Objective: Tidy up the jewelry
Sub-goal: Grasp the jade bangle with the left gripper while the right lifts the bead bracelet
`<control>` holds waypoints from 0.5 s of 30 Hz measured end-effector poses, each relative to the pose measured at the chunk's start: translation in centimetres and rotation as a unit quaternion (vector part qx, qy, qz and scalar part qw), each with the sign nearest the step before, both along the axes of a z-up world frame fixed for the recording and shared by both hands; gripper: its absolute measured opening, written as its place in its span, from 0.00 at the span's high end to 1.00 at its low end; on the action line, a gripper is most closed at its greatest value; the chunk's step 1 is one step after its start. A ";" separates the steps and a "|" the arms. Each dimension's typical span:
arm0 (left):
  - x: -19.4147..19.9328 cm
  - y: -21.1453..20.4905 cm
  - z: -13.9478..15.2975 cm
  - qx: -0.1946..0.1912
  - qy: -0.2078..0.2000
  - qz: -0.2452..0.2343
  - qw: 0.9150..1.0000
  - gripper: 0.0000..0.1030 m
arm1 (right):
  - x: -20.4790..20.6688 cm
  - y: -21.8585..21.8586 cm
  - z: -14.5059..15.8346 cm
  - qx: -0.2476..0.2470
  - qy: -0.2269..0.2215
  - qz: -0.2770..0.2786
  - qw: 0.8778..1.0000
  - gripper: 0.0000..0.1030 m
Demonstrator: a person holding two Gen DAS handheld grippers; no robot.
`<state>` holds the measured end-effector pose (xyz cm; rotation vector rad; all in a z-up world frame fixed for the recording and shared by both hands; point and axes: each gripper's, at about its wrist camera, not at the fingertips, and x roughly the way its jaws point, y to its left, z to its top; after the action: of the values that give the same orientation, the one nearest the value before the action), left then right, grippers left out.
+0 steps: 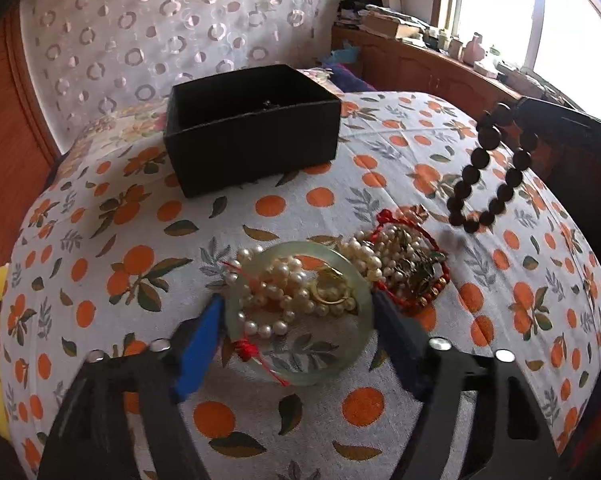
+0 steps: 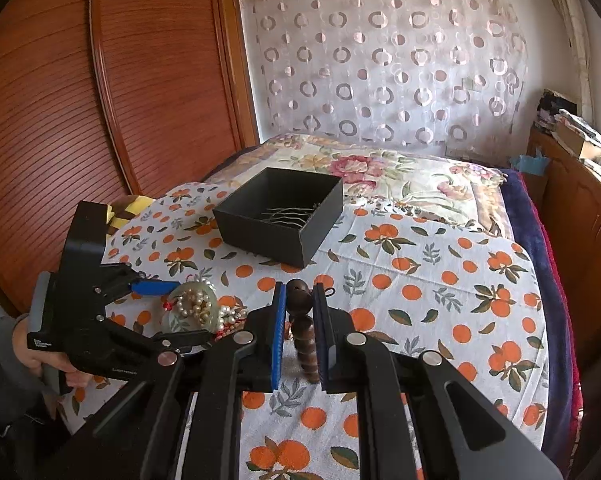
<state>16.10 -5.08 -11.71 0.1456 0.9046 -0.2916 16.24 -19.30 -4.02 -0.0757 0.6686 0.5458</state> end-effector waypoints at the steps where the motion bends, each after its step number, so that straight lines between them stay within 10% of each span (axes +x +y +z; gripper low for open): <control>1: -0.1 0.0 0.0 0.000 -0.002 -0.001 1.000 0.33 | 0.0 0.1 0.0 0.000 0.000 0.000 1.000 0.85; 15: -1.6 3.9 4.9 -0.046 -0.055 0.025 0.997 0.33 | 2.2 2.0 3.1 -0.003 -0.034 0.013 0.999 0.86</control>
<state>14.51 -1.16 -6.85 0.0536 0.7840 -0.2757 18.43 -17.29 -0.94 -0.1079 0.6037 0.5632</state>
